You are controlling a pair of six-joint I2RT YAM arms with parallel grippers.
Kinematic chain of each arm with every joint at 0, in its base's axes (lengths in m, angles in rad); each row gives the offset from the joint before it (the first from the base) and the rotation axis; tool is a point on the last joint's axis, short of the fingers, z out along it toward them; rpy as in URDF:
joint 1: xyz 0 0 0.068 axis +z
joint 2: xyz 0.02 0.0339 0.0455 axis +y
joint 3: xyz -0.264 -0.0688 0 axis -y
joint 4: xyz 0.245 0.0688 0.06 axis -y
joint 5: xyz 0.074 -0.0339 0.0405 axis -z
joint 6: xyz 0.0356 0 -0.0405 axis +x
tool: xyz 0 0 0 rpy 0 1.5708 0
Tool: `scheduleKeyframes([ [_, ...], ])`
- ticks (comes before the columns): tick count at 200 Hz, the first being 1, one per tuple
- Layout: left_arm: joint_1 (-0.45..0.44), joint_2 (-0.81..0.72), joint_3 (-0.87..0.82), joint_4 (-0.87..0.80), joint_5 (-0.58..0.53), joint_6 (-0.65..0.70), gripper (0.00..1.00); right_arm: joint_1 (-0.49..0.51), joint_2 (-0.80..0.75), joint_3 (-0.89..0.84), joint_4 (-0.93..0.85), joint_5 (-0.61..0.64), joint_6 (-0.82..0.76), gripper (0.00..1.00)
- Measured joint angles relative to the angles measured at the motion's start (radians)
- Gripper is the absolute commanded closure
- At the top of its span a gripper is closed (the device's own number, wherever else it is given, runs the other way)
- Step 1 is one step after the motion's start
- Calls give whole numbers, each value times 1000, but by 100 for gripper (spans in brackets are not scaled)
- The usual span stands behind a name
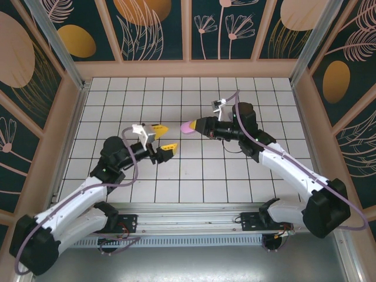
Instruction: Insert the wireless bluetooth earbuds into the charging case
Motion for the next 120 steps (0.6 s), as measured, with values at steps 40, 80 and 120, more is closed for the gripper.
scheduleKeyframes([
  [40, 0, -179, -79, -106, -166, 3, 16, -37, 150, -101, 16, 19, -10, 83],
  [80, 0, -251, -130, -171, -269, -6, 14, 5, 280, -165, 33, 24, -43, 83],
  [120, 0, -230, -161, -168, -296, -24, 14, 80, 338, -226, 90, 24, -74, 80],
])
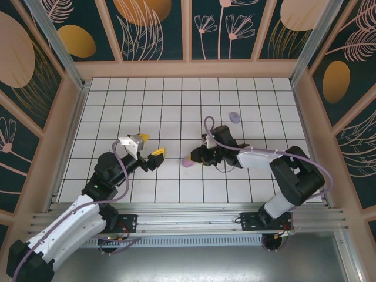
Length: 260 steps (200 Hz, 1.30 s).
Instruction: Insert the wireless bluetooth earbuds into the charging case
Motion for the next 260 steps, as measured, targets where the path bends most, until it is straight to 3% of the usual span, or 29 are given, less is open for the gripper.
scheduleKeyframes([
  [48, 0, 72, 0, 12, 5, -2, 16, 1, 58, -17, 7, 1, -23, 72],
  [74, 0, 66, 0, 15, 4, -2, 16, 1, 63, -16, 0, 2, -50, 56],
  [110, 0, 32, -8, 14, -12, -2, 15, 1, 50, -13, -72, 46, -86, 43],
  [143, 0, 31, -9, -3, -98, 5, 2, -14, -37, 37, -225, 138, -150, 26],
  [171, 8, 84, 2, -37, -224, 32, 2, -61, -128, 106, -334, 225, -214, 17],
  [206, 145, 186, 68, -56, -324, 44, 1, -110, -280, 153, -385, 401, -306, 12],
  [225, 229, 242, 88, -40, -355, 44, 2, -147, -364, 151, -377, 508, -358, 4],
  [260, 397, 395, 88, 62, -359, 31, 1, -253, -483, 68, -227, 688, -448, 1],
])
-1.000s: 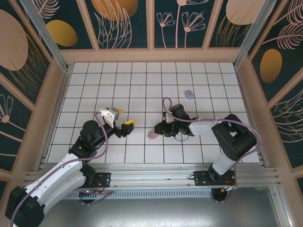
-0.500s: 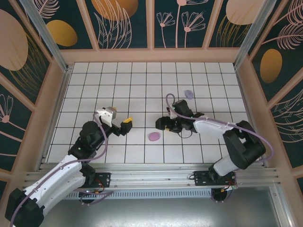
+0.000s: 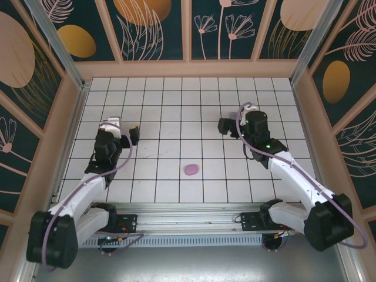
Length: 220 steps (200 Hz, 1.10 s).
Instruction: Insert the wireless bluetooth earbuds into the charging case
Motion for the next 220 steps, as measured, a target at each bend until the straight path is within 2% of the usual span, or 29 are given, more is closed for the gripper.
scheduleKeyframes([
  [16, 53, 83, 0, 65, -6, -2, 1, -74, -13, -83, 121, 54, -27, 1],
  [56, 85, 217, 0, 190, -6, 50, 2, -253, 55, -282, 423, 106, -92, 1],
  [93, 129, 266, -39, 371, -11, 51, 2, -299, 198, -350, 703, 118, -191, 1],
  [137, 136, 357, -174, 637, -15, 51, 1, -364, 315, -361, 955, 85, -251, 1],
  [192, 137, 432, -244, 864, -37, 51, 1, -437, 483, -361, 1188, -6, -250, 1],
  [220, 137, 477, -231, 884, -24, 58, 1, -441, 562, -361, 1244, -47, -243, 1],
])
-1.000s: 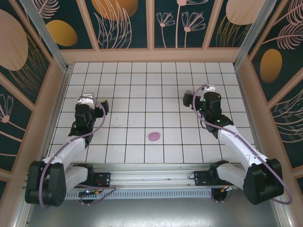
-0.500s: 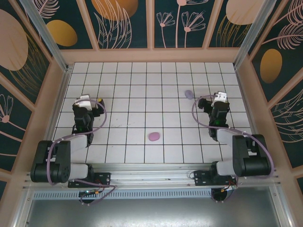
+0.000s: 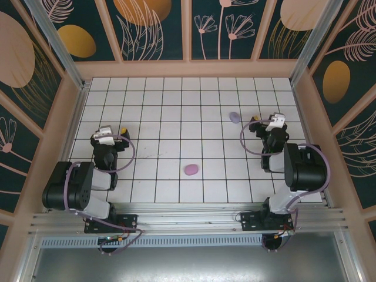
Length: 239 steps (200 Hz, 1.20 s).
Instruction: Insert the wireless bluetooth earbuds into the charging case
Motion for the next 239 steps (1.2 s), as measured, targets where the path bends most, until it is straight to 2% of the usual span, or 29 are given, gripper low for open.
scheduleKeyframes([
  [48, 0, 5, 28, -5, 19, 8, 1, 0, -5, 0, 42, -37, -3, 1],
  [94, 0, 5, 29, -5, 22, 8, 1, 1, -111, -1, 10, -46, 0, 1],
  [151, 0, 5, 29, -8, 22, 8, 1, 2, -283, -13, -165, -47, -3, 1],
  [208, 0, 5, 30, -13, 22, 8, 1, -11, -296, -32, -233, -74, -3, 1],
  [239, 0, 5, 31, -13, 22, 8, 2, -13, -297, -122, -185, -69, 1, 1],
])
